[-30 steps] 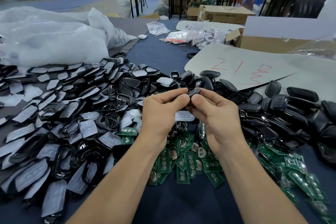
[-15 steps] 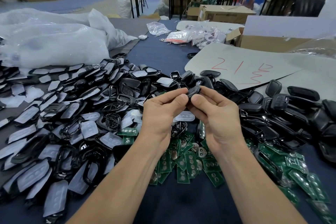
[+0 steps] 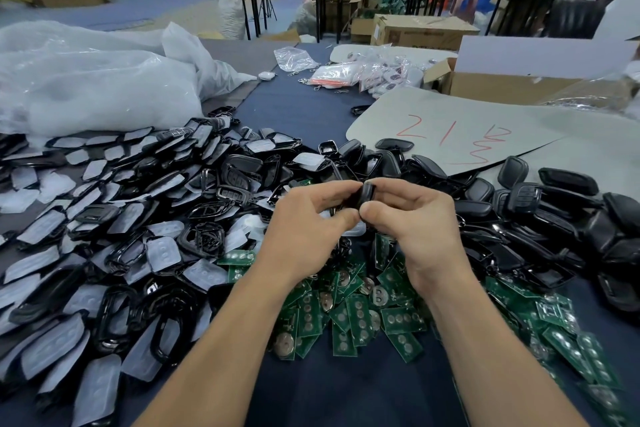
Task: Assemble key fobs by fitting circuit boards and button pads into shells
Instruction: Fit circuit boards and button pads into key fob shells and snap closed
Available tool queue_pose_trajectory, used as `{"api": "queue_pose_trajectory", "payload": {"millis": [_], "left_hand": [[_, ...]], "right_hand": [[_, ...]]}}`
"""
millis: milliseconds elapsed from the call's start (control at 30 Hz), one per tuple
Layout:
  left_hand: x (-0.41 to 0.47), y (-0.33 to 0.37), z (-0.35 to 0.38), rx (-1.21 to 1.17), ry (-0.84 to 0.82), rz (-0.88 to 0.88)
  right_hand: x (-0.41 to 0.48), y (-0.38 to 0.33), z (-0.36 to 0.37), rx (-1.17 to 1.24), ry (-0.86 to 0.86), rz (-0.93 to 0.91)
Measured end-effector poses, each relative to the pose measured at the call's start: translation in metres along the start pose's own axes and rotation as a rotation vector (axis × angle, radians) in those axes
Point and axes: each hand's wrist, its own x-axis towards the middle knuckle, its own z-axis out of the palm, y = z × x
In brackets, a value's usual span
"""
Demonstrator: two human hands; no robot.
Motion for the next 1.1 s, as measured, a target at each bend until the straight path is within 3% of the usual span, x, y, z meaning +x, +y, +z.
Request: {"api": "queue_pose_trajectory", "payload": {"millis": [400,667,867,1100], "left_hand": [[0.000,0.000,-0.007,-0.218,-0.049,-0.015],[0.000,-0.001,-0.004,-0.129,-0.019,0.023],[0.000,-0.003,-0.015,-0.151,-0.040,0.015],[-0.002,0.000,-0.010,-0.213,-0.035,0.083]], "right_hand": [[0.001,0.000,-0.003,-0.050,-0.095,0.026],[0.004,0.003,-0.002,-0.021,-0.054,0.028],[0.001,0.000,-0.005,-0.001,-0.213,0.025],[0.002,0.001,-0.005,0.077,-0.186,0.018]]}}
